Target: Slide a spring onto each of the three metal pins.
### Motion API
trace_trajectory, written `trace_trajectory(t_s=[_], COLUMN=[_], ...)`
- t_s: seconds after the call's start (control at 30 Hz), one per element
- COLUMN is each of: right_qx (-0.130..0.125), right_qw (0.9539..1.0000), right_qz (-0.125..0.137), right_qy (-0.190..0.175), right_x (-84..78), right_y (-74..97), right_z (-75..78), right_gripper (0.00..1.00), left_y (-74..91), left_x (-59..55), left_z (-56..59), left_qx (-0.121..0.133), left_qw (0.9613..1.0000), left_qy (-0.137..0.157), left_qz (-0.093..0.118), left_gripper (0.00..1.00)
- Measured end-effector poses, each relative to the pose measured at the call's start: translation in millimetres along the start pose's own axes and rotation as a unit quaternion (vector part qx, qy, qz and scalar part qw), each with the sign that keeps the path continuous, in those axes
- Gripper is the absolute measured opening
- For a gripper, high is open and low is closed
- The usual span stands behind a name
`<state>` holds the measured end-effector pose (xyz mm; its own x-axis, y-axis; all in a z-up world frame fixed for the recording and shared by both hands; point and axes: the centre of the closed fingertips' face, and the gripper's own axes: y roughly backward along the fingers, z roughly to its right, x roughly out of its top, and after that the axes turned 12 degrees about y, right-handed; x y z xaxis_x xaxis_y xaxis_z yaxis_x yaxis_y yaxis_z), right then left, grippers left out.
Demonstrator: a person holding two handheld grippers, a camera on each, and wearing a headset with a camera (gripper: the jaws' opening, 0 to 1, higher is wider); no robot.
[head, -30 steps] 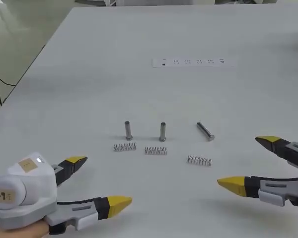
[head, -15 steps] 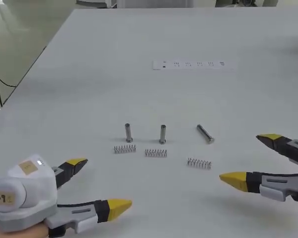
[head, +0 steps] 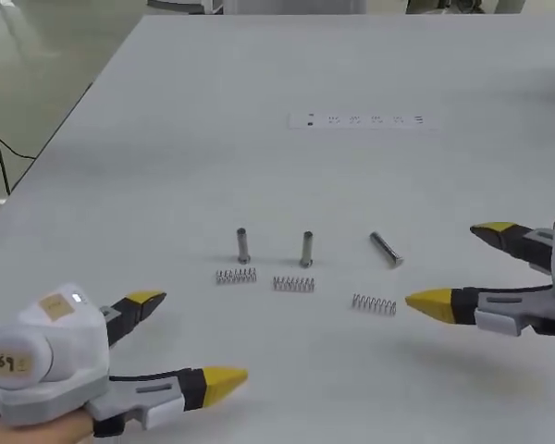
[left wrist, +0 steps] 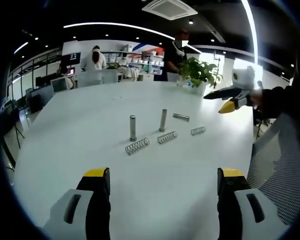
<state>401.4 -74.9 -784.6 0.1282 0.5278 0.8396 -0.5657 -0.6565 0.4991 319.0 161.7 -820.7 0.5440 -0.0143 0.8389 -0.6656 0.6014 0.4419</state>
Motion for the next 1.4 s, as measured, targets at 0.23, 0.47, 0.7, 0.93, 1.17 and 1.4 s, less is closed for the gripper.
trace_trajectory(t_s=[0.23,0.47,0.7,0.93,1.17,1.4], right_qx=[0.004,0.011,0.021,0.017,0.014,0.016], right_qw=[0.9999,0.9995,0.9984,0.9977,0.9959,0.9934], right_qz=[-0.009,-0.028,-0.05,-0.065,-0.089,-0.113], right_qy=[0.003,0.008,0.015,0.009,-0.004,-0.009], right_x=[4.9,4.6,0.9,1.8,-2.9,-7.7], right_y=[-14.9,-32.7,-48.8,-61.8,-74.2,-84.0], right_z=[10.5,14.9,19.2,25.7,29.3,28.4], right_gripper=[0.85,0.82,0.78,0.72,0.61,0.54], left_y=[0.1,1.3,1.5,2.3,2.2,2.9], left_x=[0.4,0.5,0.3,0.2,-1.2,-2.2], left_z=[0.5,0.0,0.2,-1.0,-2.1,-3.6], left_qx=[0.0,0.002,0.002,0.004,0.005,0.007], left_qw=[1.0,1.0,1.0,1.0,1.0,0.9999], left_qy=[0.0,0.0,0.0,0.002,0.004,0.007], left_qz=[0.001,0.001,0.0,0.0,-0.001,-0.001], left_gripper=[0.88,0.87,0.87,0.87,0.86,0.85])
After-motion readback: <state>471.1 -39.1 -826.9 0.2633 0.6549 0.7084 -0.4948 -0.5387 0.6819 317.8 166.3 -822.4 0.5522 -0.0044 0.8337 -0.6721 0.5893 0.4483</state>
